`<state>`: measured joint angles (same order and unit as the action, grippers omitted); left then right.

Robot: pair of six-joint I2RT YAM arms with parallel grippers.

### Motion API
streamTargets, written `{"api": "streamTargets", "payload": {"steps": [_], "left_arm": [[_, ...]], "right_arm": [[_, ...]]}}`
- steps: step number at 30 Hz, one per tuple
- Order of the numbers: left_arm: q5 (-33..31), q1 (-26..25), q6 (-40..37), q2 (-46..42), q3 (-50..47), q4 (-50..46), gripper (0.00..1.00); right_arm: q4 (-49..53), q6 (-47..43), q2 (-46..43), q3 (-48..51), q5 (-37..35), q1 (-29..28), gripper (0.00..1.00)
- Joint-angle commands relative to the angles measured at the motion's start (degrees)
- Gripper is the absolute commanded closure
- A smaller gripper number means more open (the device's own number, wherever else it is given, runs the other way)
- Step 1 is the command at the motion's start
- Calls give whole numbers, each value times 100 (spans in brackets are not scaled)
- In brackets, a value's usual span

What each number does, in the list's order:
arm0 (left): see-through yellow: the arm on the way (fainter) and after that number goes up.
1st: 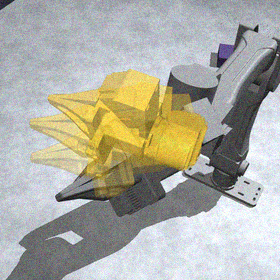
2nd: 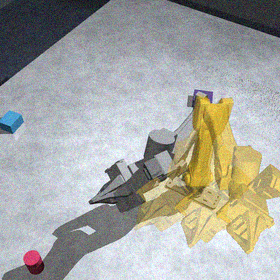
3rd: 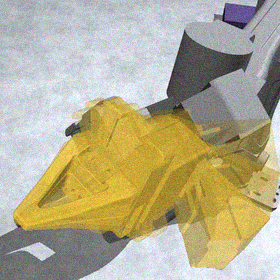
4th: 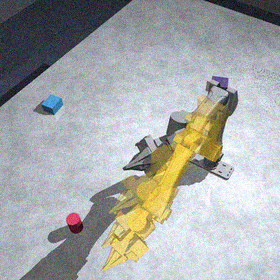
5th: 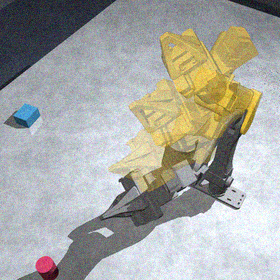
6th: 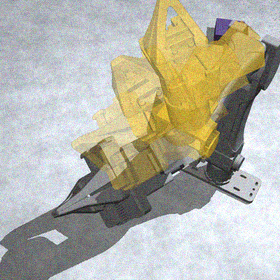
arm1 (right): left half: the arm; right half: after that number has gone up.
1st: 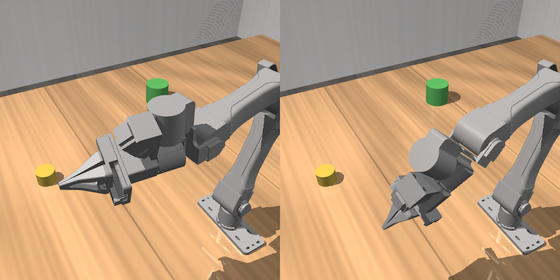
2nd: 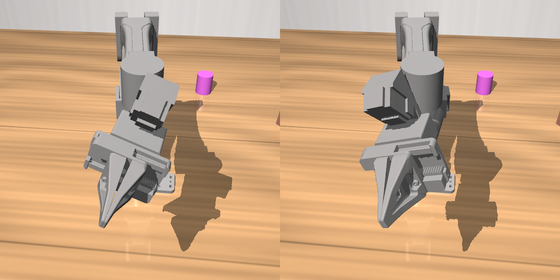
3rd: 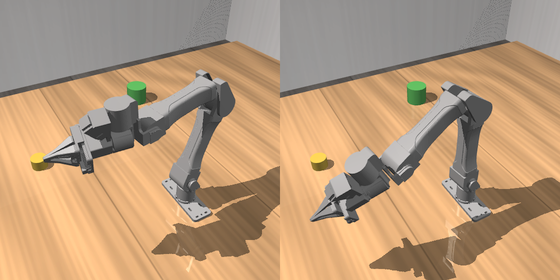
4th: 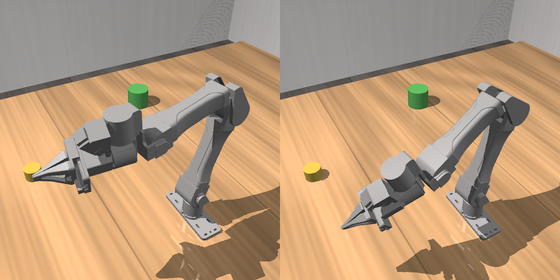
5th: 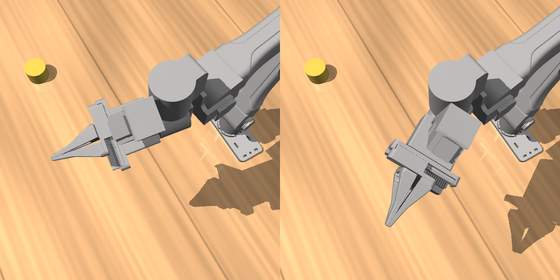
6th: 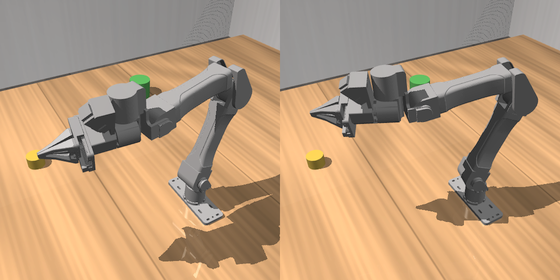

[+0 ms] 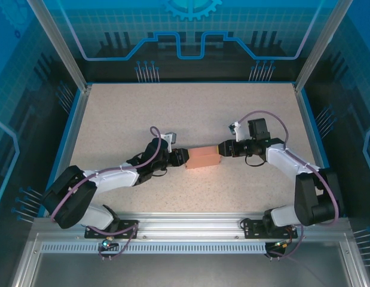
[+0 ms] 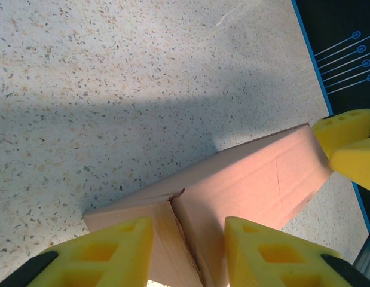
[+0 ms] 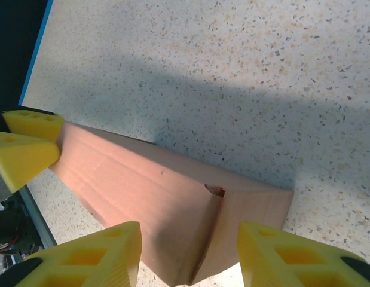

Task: Fold the paper box

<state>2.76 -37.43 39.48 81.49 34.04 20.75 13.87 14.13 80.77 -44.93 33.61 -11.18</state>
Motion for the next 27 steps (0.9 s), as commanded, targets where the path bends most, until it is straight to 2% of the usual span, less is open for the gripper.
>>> {"api": "streamTargets", "payload": {"steps": [1,8,16,22,27], "left_arm": [[-201,31,-217,112,15,-572,63],[-273,28,-192,99,-127,-521,63],[-351,36,-181,217,-258,-411,63],[-398,155,-305,206,-191,-457,64],[-421,313,-487,222,-88,-497,63]], "right_arm": [[-38,-59,118,73,85,82,55],[-184,39,124,346,34,81,66],[-522,263,136,680,-128,-5,75],[-673,387,158,554,-244,-192,75],[-1207,700,265,465,-83,-217,70]]}}
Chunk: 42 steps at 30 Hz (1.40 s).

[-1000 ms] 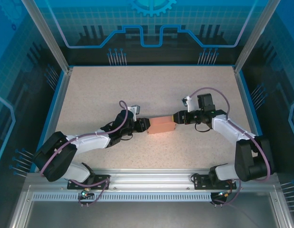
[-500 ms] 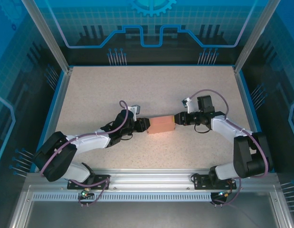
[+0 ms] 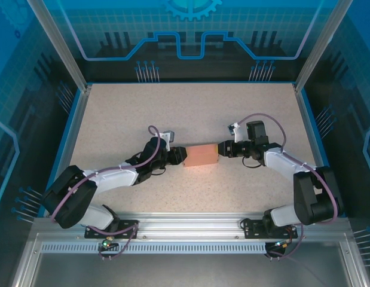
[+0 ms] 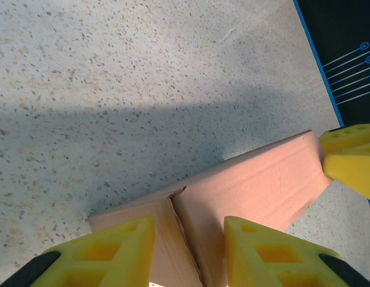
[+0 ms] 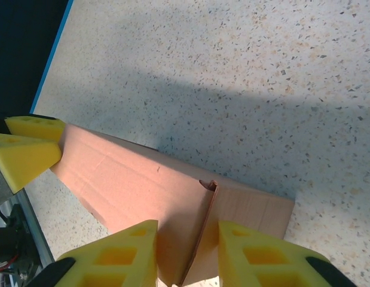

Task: Fold the paper box

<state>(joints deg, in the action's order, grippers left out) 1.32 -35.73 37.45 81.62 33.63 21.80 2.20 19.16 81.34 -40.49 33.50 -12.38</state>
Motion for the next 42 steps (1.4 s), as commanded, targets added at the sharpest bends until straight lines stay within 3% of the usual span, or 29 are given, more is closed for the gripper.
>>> {"api": "streamTargets", "payload": {"steps": [1,7,15,26,42], "left_arm": [[-285,180,-323,221,-18,-631,64],[-206,290,-418,191,56,-643,62],[81,290,-408,29,180,-478,52],[698,277,-15,160,266,-294,61],[555,344,-214,439,968,-359,64]], "right_arm": [[-144,256,245,-28,-31,-114,69],[-209,272,402,-210,12,-121,64],[-150,304,172,-422,131,-118,56],[-227,378,312,-363,276,-204,56],[-507,470,689,-1095,269,-351,74]]}}
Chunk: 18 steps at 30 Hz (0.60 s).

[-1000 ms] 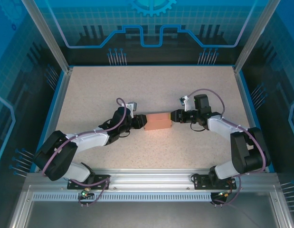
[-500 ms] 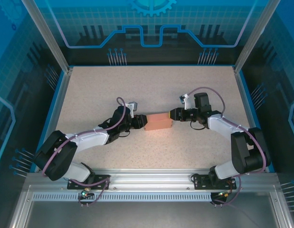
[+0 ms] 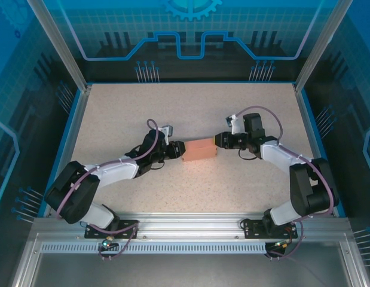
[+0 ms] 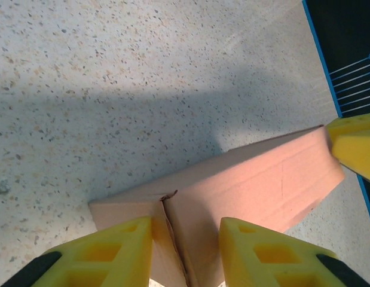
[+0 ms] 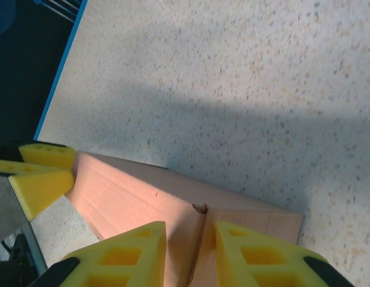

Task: Fold the paper box

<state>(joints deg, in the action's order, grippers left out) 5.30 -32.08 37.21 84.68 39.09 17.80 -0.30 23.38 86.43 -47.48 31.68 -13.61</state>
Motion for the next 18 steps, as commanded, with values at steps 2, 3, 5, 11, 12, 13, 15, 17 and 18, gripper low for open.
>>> {"api": "streamTargets", "payload": {"steps": [2,3,5,11,12,13,15,17,18], "left_arm": [[134,53,-278,229,633,-22,65],[126,102,-332,276,751,-43,65],[49,183,-451,383,952,-79,65],[-2,358,-751,931,1555,-189,65],[9,375,-766,1005,1621,-178,65],[8,370,-810,1071,1653,-160,65],[-17,371,-850,1145,1706,-156,65],[-37,369,-893,1181,1703,-111,64],[-46,370,-907,1191,1699,-105,64]], "right_arm": [[-317,53,371,-678,440,-227,75],[-335,48,478,-811,423,-230,75],[-340,5,713,-1080,384,-205,76],[-500,16,1375,-1637,330,-183,76],[-523,11,1463,-1673,324,-190,76],[-530,-6,1519,-1692,295,-179,76],[-513,-67,1597,-1688,247,-181,76],[-515,-118,1600,-1629,200,-171,76],[-523,-150,1585,-1579,178,-174,76]]}}
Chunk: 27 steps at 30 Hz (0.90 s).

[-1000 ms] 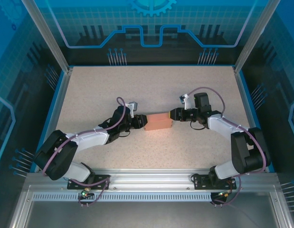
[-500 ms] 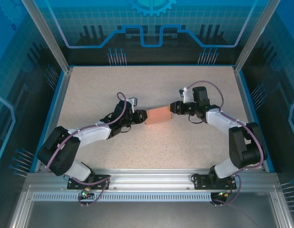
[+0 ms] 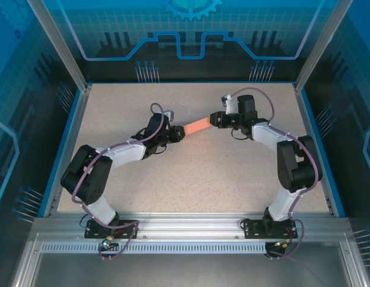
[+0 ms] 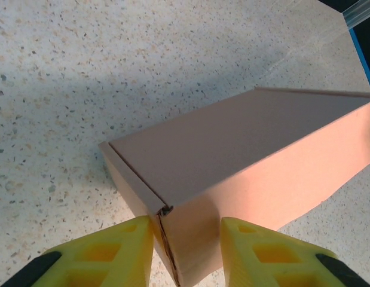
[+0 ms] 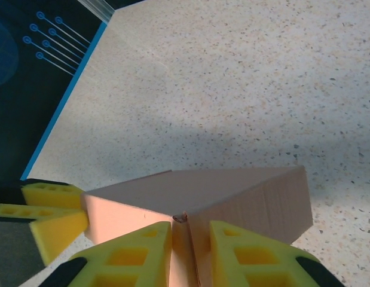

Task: Fold the paper box

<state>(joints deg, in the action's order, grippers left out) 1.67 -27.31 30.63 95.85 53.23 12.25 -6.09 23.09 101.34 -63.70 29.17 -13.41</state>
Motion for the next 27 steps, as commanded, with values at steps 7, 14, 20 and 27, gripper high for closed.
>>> {"api": "streamTargets", "payload": {"steps": [7,14,20,27], "left_arm": [[395,-105,-239,56,60,631,63],[509,-115,-72,-21,-310,859,61],[503,-108,77,42,-659,1064,60],[391,-108,206,265,-924,1274,58]], "right_arm": [[64,-218,-78,439,317,-162,73],[-80,-147,-149,859,300,-179,69],[-156,-113,-97,1108,233,-193,66],[-209,-62,79,1277,164,-194,63]]}}
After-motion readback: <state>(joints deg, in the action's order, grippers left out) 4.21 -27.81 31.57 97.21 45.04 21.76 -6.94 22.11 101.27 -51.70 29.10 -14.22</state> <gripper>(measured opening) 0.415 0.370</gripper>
